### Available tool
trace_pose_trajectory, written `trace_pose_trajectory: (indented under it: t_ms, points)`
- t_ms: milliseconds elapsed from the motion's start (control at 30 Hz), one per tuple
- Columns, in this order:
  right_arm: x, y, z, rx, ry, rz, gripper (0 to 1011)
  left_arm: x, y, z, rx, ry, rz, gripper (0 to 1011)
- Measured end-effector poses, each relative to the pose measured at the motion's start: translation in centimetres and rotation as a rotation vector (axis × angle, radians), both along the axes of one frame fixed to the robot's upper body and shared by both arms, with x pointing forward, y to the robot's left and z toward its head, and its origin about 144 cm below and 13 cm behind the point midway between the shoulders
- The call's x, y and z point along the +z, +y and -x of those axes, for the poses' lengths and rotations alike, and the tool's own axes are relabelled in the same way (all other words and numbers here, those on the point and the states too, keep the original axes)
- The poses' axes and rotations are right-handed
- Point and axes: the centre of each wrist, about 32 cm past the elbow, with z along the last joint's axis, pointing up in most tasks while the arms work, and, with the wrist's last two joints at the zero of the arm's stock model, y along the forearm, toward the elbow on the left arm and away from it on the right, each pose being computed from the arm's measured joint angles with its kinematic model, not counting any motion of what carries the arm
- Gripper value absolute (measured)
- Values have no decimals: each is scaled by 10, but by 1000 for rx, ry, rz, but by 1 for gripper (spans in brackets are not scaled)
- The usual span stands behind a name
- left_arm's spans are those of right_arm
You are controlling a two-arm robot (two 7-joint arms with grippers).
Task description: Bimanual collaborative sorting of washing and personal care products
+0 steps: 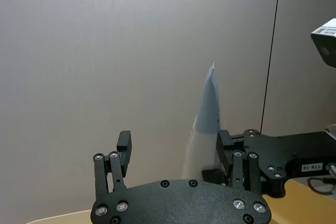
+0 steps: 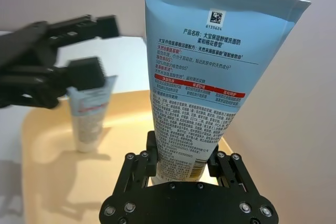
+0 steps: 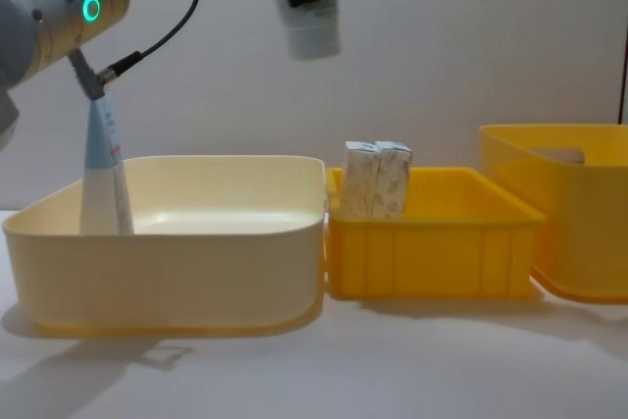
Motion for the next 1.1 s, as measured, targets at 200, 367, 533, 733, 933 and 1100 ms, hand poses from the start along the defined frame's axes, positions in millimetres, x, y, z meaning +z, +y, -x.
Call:
trace_pose_trajectory:
  t_ms: [200,367,533,733,933,1100]
  points:
    - [4,-16,3,-92,-16,16,515,0,0,0,0,0,0,1003]
    - [8,-28,4,-162,-26,36,515,0,0,0,0,0,0,1003]
    - [12,-42,6,-246,-29,67,515,0,0,0,0,0,0,1003]
    - [17,-57,7,-329,-22,107,515,0,0,0,0,0,0,1003]
    - [21,-74,6,-425,7,157,515,0,0,0,0,0,0,1003]
    - [22,-89,4,-502,54,205,515,0,0,0,0,0,0,1003]
